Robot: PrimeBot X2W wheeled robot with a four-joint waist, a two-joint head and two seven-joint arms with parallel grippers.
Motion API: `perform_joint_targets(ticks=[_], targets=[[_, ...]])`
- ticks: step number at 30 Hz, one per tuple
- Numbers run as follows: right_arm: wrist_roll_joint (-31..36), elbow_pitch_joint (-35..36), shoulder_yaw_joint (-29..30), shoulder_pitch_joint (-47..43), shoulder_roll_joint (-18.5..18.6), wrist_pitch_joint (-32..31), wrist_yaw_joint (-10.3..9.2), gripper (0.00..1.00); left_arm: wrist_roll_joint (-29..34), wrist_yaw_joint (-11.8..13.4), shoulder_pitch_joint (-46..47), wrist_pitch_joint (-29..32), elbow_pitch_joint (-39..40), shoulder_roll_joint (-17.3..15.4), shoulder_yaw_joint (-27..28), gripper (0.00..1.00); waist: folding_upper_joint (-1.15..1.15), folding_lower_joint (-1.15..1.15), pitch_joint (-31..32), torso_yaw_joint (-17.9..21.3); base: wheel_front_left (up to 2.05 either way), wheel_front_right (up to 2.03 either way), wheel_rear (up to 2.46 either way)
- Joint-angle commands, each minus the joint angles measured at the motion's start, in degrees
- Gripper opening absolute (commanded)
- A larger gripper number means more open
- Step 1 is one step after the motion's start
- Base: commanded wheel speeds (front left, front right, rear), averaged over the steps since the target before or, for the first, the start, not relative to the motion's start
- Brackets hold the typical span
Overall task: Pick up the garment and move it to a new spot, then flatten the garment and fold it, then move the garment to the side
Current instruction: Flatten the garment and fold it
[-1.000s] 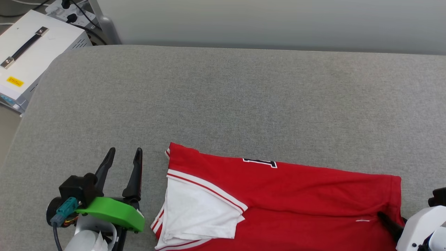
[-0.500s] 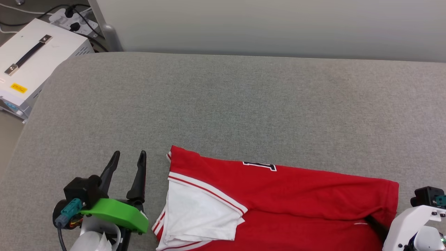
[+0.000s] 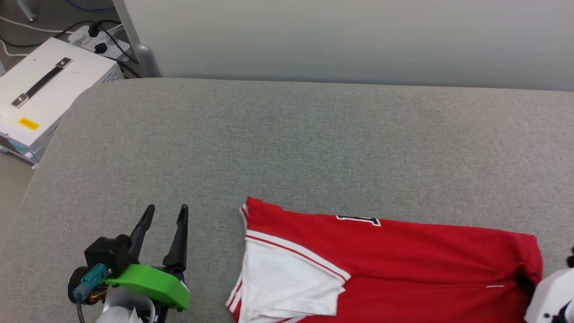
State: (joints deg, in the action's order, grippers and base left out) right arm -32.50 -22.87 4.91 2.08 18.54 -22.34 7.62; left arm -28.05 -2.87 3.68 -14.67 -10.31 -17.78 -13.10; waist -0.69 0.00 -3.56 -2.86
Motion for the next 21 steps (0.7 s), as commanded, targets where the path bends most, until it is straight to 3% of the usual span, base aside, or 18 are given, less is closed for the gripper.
perform_joint_targets(ticks=[1, 5, 9, 21], targets=[[1.5, -1.2, 2.0, 1.0, 1.8, 1.0, -0.13, 0.00, 0.4, -0.3, -0.8, -0.3, -0.1, 0.4, 0.1, 1.00, 0.69, 0.00, 0.3, 0.2, 0.00, 0.00, 0.00], [6.5, -3.4, 6.3, 2.1, 3.7, 2.6, -0.13, 0.00, 0.5, -0.5, -0.9, -0.3, -0.2, 0.6, 0.1, 1.00, 0.69, 0.00, 0.8, 0.4, 0.00, 0.00, 0.00], [7.1, -2.2, 7.6, 2.1, 2.0, 1.8, -0.13, 0.00, 0.5, -0.6, -1.5, -0.3, -0.5, 0.8, 0.2, 1.00, 0.69, 0.00, 1.9, 0.6, 0.00, 0.00, 0.00], [5.5, 12.5, 2.2, -2.3, -1.9, -6.1, -0.13, 0.00, 0.5, -0.7, -2.7, -0.3, -1.0, 1.4, 0.5, 1.00, 0.69, 0.00, 3.7, 1.0, 0.00, 0.00, 0.00]])
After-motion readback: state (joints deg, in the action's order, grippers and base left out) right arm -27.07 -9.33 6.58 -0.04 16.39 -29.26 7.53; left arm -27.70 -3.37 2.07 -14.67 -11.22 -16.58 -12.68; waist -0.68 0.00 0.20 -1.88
